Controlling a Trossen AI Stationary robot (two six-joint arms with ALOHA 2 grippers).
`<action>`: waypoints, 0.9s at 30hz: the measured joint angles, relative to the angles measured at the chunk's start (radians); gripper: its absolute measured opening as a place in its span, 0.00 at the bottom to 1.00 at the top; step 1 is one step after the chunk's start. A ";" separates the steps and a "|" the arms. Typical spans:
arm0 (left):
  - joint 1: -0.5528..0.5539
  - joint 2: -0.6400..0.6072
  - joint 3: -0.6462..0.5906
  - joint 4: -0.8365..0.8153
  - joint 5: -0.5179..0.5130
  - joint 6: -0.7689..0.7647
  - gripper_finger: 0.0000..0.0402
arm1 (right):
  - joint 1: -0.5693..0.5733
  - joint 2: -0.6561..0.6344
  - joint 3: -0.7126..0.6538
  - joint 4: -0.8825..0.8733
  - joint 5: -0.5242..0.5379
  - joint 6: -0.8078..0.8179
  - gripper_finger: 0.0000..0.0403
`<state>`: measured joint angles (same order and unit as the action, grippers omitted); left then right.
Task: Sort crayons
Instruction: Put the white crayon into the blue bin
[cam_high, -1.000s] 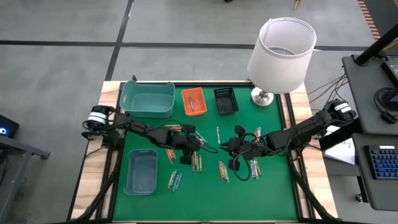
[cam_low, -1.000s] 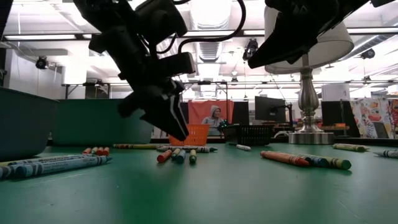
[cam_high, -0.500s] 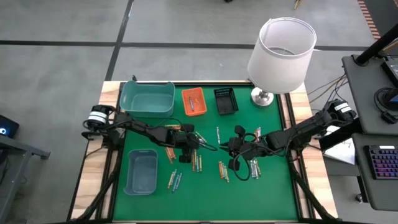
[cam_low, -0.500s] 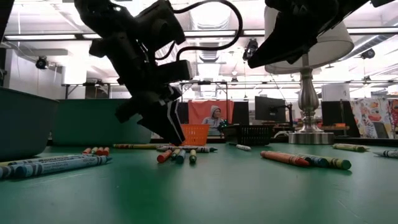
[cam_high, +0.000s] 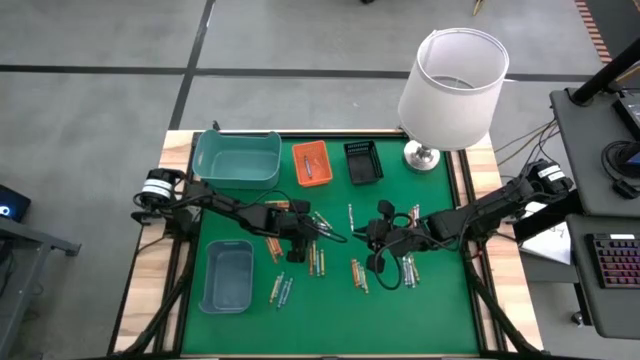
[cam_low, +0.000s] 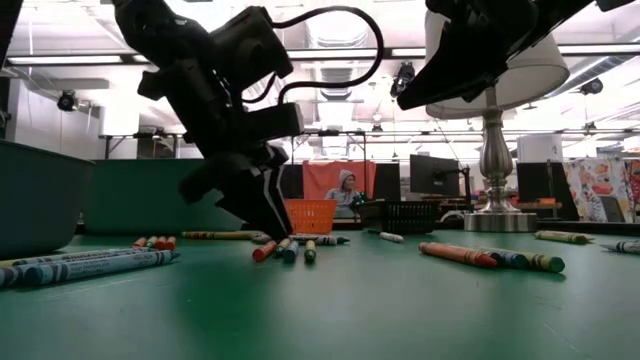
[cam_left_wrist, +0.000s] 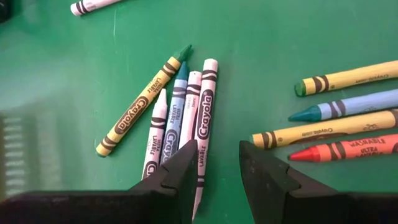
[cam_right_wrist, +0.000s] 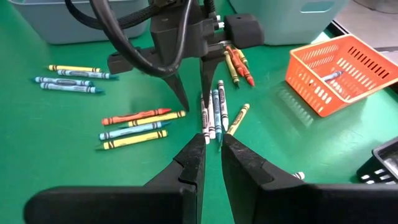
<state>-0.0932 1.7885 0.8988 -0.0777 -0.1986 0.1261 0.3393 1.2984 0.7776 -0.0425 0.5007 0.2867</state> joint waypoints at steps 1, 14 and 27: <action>0.001 0.000 -0.004 0.010 0.000 0.000 0.25 | 0.000 0.000 0.000 0.000 0.000 0.000 0.11; 0.014 0.000 -0.050 0.084 0.002 -0.005 0.25 | 0.000 0.000 0.000 0.000 0.000 -0.001 0.11; 0.015 -0.001 -0.059 0.091 0.017 -0.016 0.18 | 0.000 0.000 0.000 0.000 0.000 -0.001 0.11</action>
<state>-0.0784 1.7878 0.8398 0.0132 -0.1815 0.1104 0.3393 1.2984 0.7776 -0.0429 0.5003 0.2852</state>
